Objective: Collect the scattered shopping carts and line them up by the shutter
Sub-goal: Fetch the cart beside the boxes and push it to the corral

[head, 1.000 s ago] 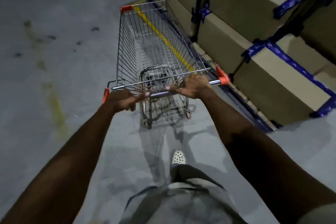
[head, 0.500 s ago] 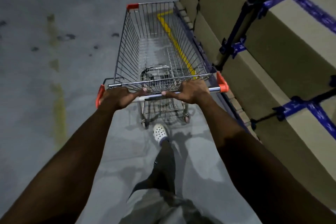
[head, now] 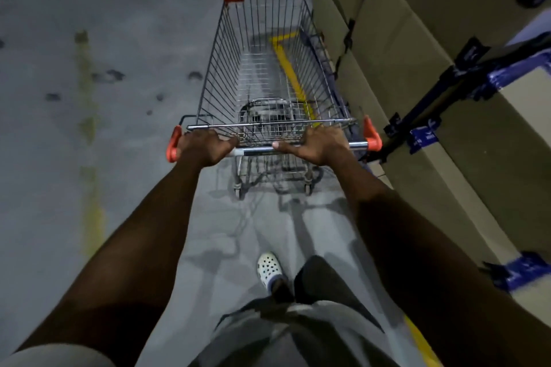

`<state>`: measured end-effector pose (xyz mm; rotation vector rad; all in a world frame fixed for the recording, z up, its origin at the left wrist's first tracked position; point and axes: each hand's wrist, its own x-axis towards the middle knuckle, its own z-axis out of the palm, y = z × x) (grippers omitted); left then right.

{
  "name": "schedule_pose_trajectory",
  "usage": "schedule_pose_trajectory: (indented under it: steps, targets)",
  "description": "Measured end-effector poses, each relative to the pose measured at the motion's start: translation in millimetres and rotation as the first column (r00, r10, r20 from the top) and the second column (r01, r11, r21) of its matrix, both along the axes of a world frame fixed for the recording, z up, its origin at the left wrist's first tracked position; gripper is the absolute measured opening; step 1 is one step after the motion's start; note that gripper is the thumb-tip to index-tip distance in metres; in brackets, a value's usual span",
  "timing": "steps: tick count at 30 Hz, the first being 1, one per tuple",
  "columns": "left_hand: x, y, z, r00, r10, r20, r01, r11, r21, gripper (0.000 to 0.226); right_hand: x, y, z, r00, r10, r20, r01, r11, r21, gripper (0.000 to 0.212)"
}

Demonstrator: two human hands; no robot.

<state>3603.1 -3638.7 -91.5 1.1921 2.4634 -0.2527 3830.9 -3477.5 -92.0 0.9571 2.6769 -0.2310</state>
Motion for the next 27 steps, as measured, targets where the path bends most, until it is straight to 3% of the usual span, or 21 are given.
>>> schedule_pose_trajectory:
  steps: [10,18,23,27]
  targets:
    - [-102.6,184.6,8.2,0.999,-0.040,-0.030,0.040,0.999,0.012,0.077,-115.8,191.9,-8.0,1.000,0.014,0.000,-0.014,0.995,0.097,0.105]
    - [-229.2,333.9,9.7,0.999,-0.016,-0.032,0.015,0.999,-0.031,0.091,-243.5,340.8,-4.3,1.000,0.005,0.007,-0.006,0.997,0.078,0.112]
    - [-303.3,408.2,3.0,0.999,0.003,-0.049,-0.007,0.996,-0.087,0.114,-315.1,416.3,-5.0,1.000,0.016,0.009,-0.017,0.996,0.083,0.111]
    - [-376.2,478.1,0.0,0.999,-0.006,-0.045,0.002,0.997,-0.080,0.107,-386.3,482.5,-5.4,1.000,0.003,0.014,-0.005,0.993,0.121,0.111]
